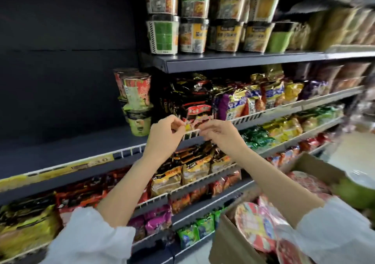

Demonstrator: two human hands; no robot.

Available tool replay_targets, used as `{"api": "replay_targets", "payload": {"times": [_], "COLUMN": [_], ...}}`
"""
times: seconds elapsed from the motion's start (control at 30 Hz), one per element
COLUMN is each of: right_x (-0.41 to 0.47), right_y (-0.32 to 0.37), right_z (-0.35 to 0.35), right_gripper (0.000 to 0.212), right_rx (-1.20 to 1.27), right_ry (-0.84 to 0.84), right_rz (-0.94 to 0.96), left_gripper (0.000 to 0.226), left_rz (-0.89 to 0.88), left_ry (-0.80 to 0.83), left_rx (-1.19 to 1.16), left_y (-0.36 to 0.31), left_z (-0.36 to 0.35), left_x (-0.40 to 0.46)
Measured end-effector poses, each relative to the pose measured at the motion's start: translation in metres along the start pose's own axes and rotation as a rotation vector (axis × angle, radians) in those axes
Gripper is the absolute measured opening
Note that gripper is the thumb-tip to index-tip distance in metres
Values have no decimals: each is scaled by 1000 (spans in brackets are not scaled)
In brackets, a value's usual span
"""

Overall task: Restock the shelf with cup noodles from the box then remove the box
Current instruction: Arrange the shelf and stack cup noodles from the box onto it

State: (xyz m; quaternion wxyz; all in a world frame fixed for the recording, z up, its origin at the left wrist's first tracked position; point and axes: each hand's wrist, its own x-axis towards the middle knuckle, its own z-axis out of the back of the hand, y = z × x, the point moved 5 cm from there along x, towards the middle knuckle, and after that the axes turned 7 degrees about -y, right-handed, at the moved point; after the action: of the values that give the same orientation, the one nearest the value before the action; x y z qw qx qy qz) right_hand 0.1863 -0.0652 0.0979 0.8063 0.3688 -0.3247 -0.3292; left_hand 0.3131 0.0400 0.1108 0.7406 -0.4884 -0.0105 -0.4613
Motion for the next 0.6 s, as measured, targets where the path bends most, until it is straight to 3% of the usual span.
{"api": "replay_targets", "payload": {"times": [0.37, 0.6], "right_x": [-135, -164], "right_y": [-120, -199], "right_z": [163, 267], "right_gripper": [18, 24], "right_rx": [-222, -521], "right_ry": [-246, -245], "right_rz": [-314, -456], "left_gripper": [16, 23], "left_rz": [-67, -131], "left_ry": [408, 608], "left_rx": [-9, 31], "left_y": [-123, -200], "left_z": [-175, -290], "left_x": [-105, -122]}}
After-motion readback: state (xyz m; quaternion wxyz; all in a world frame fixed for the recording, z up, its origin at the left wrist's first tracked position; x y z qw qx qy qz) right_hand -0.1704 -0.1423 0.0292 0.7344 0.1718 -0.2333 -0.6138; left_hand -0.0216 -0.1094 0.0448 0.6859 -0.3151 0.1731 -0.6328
